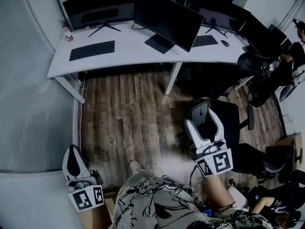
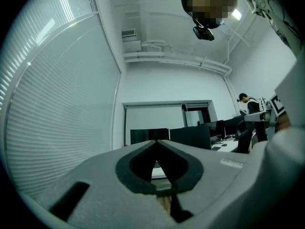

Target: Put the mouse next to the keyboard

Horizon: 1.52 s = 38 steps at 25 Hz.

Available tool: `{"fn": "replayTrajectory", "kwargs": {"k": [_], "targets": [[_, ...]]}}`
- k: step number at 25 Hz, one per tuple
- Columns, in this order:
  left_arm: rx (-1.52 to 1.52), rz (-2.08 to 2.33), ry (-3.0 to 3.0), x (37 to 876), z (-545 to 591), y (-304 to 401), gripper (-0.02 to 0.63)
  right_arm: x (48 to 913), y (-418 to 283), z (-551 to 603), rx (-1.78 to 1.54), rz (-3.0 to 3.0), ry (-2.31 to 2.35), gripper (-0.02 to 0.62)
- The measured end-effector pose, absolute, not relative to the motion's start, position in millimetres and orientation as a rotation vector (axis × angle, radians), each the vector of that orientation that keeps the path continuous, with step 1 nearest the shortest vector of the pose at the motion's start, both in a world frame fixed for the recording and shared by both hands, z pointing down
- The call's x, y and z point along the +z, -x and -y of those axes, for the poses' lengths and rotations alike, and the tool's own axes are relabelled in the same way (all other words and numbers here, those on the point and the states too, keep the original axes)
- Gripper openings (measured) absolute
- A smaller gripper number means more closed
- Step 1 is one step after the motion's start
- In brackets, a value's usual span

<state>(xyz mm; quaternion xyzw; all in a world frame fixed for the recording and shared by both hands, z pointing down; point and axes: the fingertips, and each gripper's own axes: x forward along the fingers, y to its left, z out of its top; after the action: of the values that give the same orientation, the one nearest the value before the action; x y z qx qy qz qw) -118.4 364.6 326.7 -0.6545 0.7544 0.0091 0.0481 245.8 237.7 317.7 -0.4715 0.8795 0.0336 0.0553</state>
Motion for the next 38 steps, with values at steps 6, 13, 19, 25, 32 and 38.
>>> {"fn": "replayTrajectory", "kwargs": {"k": [6, 13, 19, 25, 32, 38], "targets": [[0.027, -2.274, 2.012, 323.8, -341.7, 145.2, -0.006, 314.1, -218.8, -217.1, 0.119, -2.658, 1.444, 0.302], [0.022, -2.241, 2.031, 323.0, -324.9, 177.2, -0.006, 315.7, -186.9, -203.2, 0.125, -2.642, 1.463, 0.302], [0.001, -2.223, 2.046, 325.0, -318.1, 191.6, -0.006, 322.8, -169.8, -199.3, 0.116, -2.658, 1.458, 0.302], [0.007, -2.240, 2.051, 327.5, -298.8, 204.4, -0.006, 323.1, -154.2, -175.5, 0.108, -2.648, 1.458, 0.302], [0.018, -2.242, 2.041, 328.8, -267.5, 206.9, -0.006, 320.8, -149.8, -140.7, 0.124, -2.645, 1.443, 0.302], [0.007, -2.238, 2.034, 326.8, -235.1, 210.1, -0.006, 321.4, -147.4, -108.2, 0.134, -2.650, 1.453, 0.302]]}}
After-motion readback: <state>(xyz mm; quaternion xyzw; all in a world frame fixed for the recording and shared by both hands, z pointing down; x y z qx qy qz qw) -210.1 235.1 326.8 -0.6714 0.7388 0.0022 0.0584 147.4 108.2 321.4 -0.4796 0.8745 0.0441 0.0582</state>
